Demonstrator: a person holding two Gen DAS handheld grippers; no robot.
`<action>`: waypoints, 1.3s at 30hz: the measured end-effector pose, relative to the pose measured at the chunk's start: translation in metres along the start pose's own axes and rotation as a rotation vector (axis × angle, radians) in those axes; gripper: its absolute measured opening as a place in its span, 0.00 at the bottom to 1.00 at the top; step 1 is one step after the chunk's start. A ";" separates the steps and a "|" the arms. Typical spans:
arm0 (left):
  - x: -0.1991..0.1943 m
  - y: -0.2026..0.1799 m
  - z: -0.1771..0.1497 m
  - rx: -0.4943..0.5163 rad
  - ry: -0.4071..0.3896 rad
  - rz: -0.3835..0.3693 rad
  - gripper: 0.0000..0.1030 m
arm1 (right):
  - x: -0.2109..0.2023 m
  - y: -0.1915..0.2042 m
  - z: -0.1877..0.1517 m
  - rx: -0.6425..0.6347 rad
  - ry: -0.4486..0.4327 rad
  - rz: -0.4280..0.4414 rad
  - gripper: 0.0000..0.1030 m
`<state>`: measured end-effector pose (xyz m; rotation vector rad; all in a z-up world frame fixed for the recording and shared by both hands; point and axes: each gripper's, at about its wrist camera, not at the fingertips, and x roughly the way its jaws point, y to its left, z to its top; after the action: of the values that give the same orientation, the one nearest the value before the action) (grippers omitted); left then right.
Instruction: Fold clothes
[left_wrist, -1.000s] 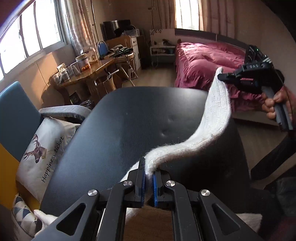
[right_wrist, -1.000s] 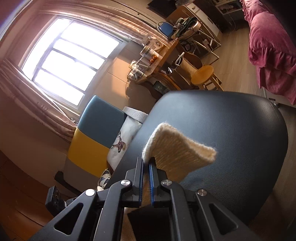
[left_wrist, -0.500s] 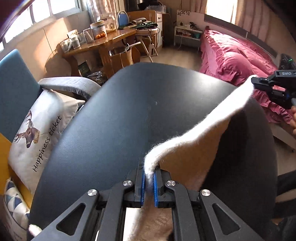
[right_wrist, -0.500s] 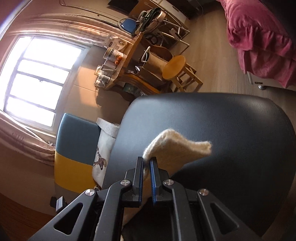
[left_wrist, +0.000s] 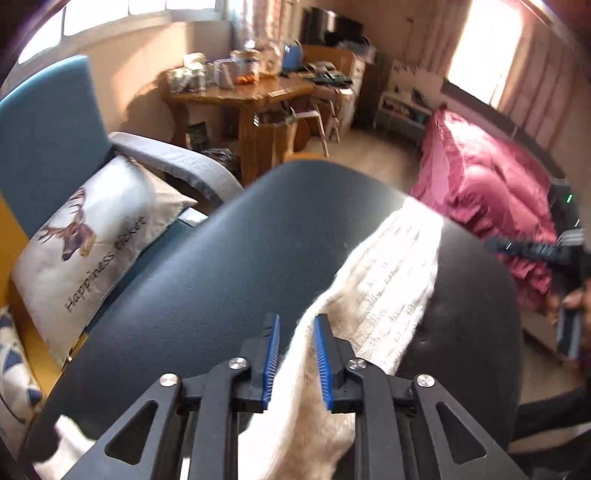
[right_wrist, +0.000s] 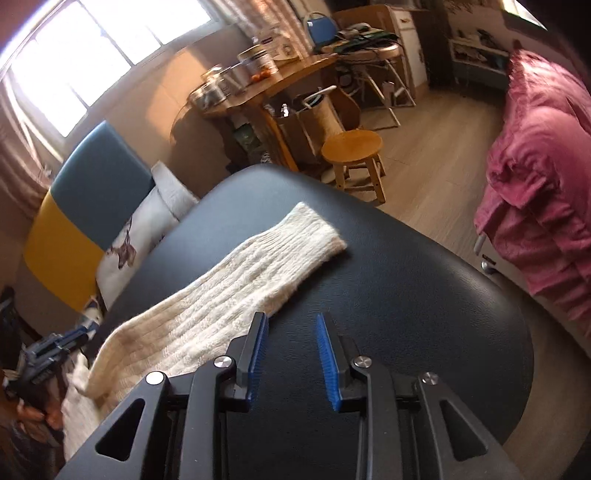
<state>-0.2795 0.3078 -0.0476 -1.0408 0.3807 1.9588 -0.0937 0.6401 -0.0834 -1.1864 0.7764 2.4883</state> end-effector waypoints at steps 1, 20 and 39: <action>-0.010 0.009 -0.004 -0.026 -0.018 0.011 0.26 | 0.008 0.014 0.000 -0.059 0.003 -0.010 0.27; -0.087 0.098 -0.169 -0.233 -0.004 0.283 0.32 | 0.062 0.046 -0.018 -0.261 0.327 -0.284 0.25; 0.034 0.099 -0.083 0.179 0.134 0.304 0.34 | 0.085 0.072 -0.027 -0.455 0.332 -0.342 0.25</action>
<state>-0.3250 0.2195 -0.1362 -1.0475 0.8147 2.0779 -0.1626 0.5675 -0.1387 -1.7459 0.0452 2.2656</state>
